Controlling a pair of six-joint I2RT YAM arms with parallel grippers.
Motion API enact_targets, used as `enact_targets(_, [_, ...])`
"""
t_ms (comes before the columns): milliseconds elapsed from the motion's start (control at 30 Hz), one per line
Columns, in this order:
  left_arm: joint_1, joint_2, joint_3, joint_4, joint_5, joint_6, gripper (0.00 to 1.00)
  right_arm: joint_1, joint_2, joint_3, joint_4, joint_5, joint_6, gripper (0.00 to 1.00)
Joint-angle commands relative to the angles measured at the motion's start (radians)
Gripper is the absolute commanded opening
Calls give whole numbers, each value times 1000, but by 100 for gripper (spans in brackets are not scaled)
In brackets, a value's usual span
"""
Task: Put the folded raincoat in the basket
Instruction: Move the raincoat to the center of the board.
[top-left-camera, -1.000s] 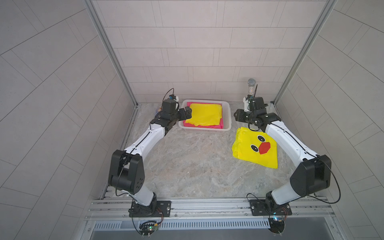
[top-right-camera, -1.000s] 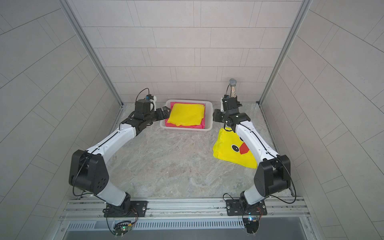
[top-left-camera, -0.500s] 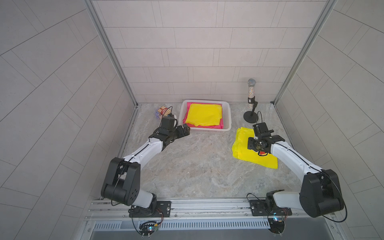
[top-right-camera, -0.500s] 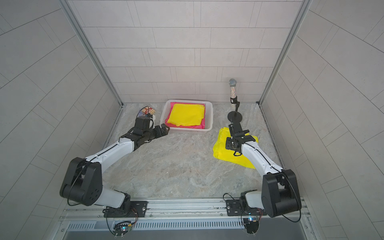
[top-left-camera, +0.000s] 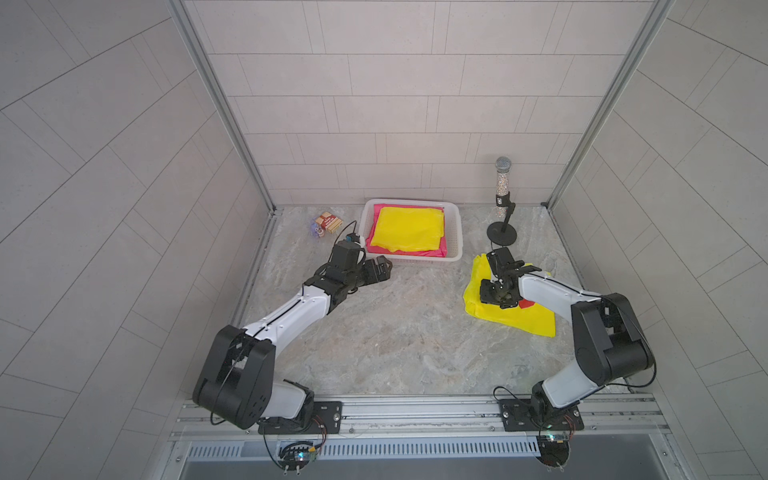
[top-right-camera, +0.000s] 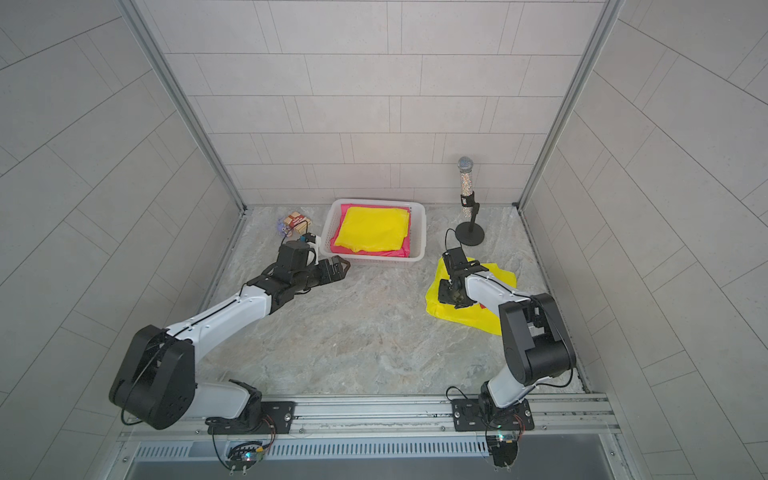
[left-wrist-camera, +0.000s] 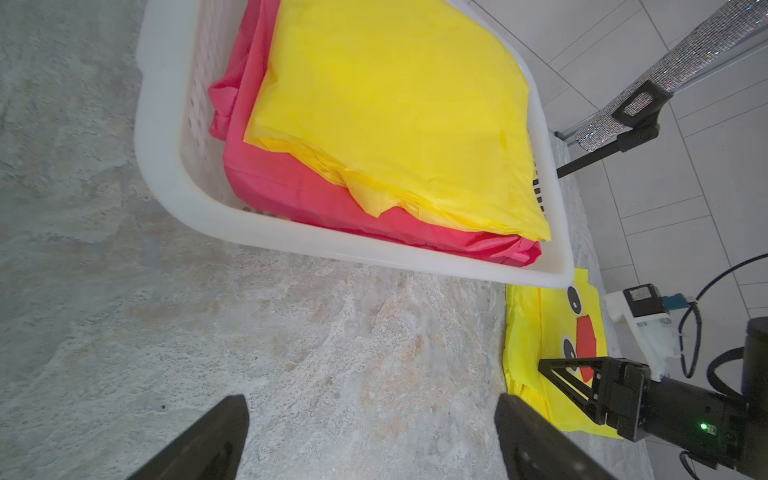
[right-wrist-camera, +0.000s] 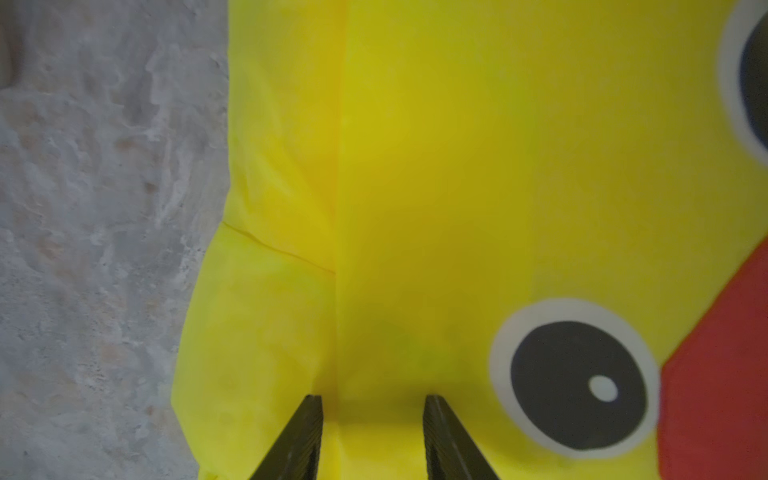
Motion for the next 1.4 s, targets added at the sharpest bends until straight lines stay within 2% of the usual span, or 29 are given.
enact_targets(0, [-2,-1,-28,31,-11,-6,100,29,-2,-44,4,-5,46,46])
enact_targets(233, [-2,-10,-47,32,1,0,100,141,-131,-168,4,-8,137,46])
enact_targets(367, [-2,-32,-71,32,1,0,100,205,-227,-179,-46,14,170,47])
enact_targets(567, [-3,-70,-114,34,2,2,100,201,-406,-148,-121,118,154,50])
enact_targets(633, [-2,-79,-127,34,3,1,100,156,-425,-134,-121,116,122,51])
enact_targets(767, [-3,-89,-137,36,21,-3,100,6,-341,-84,-122,35,51,48])
enact_targets(900, [-3,-91,-145,41,49,-12,100,-38,-169,-4,-126,-43,-14,43])
enact_targets(1000, [-3,-102,-159,39,54,-19,100,-36,-51,20,-89,-74,-19,38])
enact_targets(1100, [-3,-119,-185,53,56,-24,100,-11,7,6,-55,-71,4,38])
enact_targets(1367, [-3,-108,-203,54,72,-35,100,115,-17,-85,3,-91,134,40])
